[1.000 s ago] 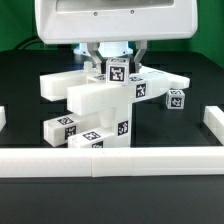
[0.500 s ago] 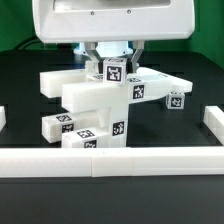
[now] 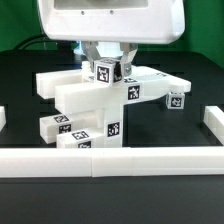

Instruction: Assemble chair

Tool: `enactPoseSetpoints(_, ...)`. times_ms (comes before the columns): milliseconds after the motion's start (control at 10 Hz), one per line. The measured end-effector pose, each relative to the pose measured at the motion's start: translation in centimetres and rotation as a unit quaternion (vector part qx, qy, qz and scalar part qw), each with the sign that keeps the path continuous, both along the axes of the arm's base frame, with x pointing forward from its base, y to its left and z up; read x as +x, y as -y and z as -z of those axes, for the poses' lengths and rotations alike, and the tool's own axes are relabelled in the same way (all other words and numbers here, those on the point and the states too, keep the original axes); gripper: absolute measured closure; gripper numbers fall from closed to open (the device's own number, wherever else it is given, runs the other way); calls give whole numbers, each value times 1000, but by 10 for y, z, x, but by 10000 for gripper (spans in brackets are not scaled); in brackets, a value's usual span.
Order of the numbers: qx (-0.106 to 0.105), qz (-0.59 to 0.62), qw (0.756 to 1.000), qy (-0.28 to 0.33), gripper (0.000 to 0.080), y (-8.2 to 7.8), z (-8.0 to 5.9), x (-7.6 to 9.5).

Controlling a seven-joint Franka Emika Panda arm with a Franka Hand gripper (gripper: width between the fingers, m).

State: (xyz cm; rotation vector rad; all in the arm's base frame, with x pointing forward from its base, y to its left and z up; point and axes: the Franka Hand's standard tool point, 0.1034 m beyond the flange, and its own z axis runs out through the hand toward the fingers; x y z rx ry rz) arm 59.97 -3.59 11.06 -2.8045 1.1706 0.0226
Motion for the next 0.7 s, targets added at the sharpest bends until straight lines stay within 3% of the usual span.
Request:
enactPoseSetpoints(400, 5, 114, 993, -11, 517, -1, 0, 0)
enactPoseSetpoints(700, 14, 251, 968, -14, 517, -1, 0, 2)
